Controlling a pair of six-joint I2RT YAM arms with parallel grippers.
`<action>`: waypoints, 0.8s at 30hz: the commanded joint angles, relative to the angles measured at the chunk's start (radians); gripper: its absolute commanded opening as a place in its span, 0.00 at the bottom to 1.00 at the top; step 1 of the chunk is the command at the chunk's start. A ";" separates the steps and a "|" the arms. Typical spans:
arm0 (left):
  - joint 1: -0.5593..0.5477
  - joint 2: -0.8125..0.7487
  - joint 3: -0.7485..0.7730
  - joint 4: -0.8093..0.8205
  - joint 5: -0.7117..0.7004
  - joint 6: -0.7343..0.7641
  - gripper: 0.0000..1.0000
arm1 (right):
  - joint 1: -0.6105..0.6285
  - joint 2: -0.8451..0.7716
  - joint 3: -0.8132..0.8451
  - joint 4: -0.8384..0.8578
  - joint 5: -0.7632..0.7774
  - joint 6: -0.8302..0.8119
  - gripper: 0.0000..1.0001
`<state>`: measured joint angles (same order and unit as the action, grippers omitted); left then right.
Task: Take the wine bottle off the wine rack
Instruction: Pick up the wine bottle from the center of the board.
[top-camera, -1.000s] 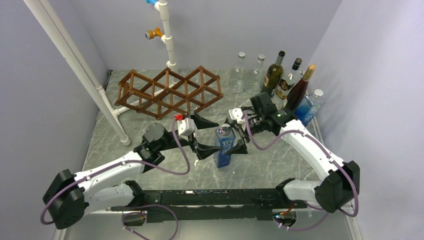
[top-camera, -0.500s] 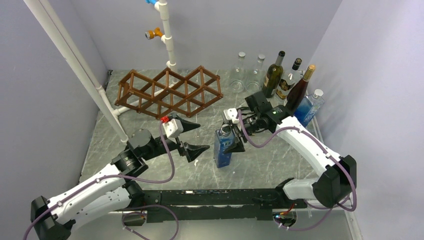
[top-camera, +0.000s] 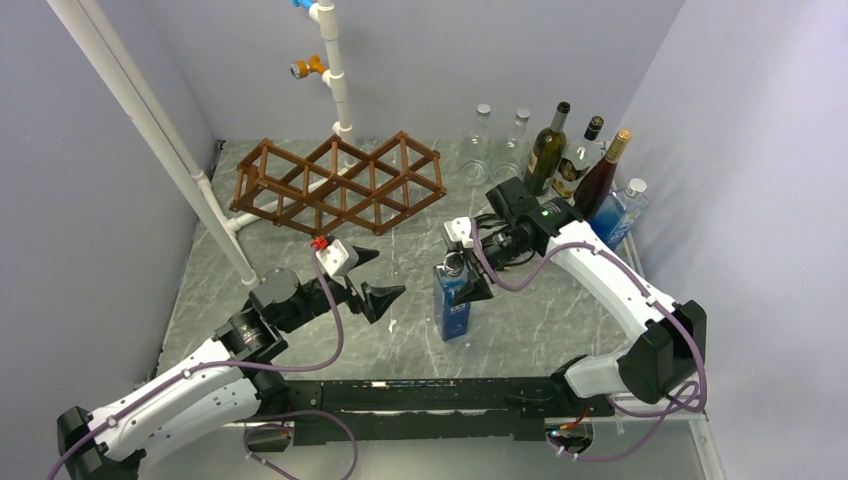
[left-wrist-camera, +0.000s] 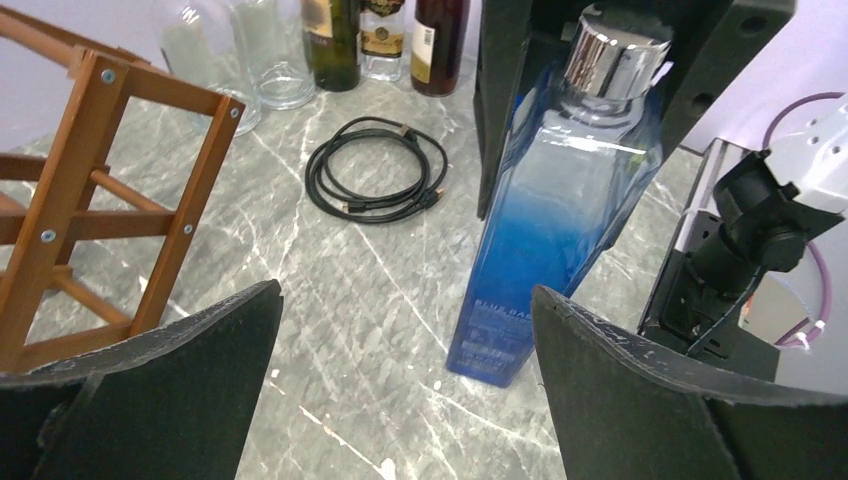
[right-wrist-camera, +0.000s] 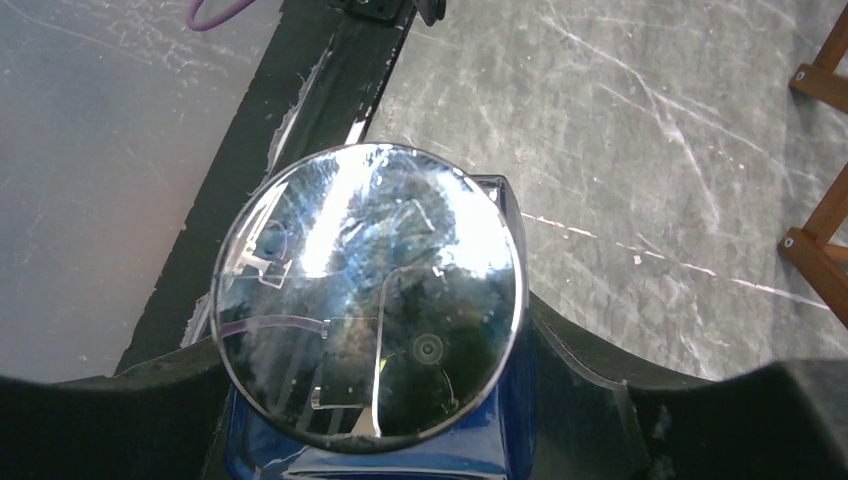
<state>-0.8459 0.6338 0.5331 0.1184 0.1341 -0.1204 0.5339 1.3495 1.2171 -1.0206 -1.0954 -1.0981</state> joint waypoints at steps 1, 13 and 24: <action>-0.003 -0.025 -0.019 0.011 -0.064 -0.013 0.99 | -0.004 -0.007 0.110 -0.078 -0.055 -0.048 0.00; -0.004 -0.048 -0.052 0.012 -0.119 -0.008 0.99 | -0.102 -0.019 0.185 -0.141 -0.095 -0.028 0.00; -0.004 -0.037 -0.078 0.058 -0.131 -0.049 1.00 | -0.222 -0.056 0.183 -0.137 -0.133 -0.021 0.00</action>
<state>-0.8459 0.5976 0.4568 0.1150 0.0193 -0.1440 0.3439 1.3590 1.3323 -1.1740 -1.0870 -1.1183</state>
